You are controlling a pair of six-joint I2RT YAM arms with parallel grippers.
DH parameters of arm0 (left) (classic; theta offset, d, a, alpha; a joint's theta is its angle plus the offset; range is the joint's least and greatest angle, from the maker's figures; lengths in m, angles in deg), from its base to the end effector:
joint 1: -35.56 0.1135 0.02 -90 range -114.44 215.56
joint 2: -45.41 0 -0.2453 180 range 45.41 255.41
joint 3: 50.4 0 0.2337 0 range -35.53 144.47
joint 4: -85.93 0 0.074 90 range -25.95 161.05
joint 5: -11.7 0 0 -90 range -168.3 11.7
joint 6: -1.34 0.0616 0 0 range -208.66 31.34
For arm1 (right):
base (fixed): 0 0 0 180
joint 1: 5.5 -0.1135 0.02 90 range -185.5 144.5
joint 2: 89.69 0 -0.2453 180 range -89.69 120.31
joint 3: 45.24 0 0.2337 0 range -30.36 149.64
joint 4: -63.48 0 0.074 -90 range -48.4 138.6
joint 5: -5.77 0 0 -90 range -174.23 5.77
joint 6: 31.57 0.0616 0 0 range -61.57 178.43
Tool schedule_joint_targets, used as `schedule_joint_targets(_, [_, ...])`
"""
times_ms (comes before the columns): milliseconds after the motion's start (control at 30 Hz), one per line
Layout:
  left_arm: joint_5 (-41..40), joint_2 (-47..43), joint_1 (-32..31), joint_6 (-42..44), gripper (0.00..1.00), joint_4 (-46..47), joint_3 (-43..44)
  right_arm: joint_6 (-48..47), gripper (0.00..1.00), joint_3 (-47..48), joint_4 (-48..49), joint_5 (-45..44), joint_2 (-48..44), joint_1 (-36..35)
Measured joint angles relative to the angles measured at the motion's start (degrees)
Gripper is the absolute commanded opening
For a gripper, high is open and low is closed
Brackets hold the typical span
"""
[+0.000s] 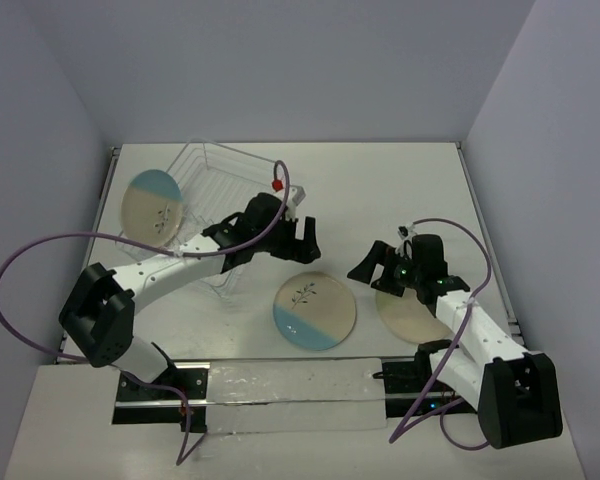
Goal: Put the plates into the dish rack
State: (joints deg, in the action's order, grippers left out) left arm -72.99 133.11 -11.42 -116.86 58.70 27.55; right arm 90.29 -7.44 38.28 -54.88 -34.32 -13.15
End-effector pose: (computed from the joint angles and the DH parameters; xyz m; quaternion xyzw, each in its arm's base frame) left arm 0.2337 -0.2588 0.2376 0.1662 0.8785 -0.3048 0.3280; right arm 0.1914 0.0562 0.1581 0.0866 0.8879 0.3494 0.2863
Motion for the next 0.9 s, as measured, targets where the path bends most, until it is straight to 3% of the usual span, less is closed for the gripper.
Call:
schedule_joint_targets(400, [1.5,0.1,-0.1,-9.1,0.99,1.3,-12.3,-0.9,0.98,0.0,0.0,1.5,3.8,-2.1])
schedule_joint_targets(600, [8.3,1.9,-0.1,-10.9,0.99,4.1,-17.3,-0.5,0.97,0.0,0.1,1.8,6.8,-4.3])
schedule_joint_targets(900, [10.0,1.9,-0.1,-11.8,0.99,7.2,-18.9,1.8,0.97,0.2,0.9,5.8,13.5,-8.5])
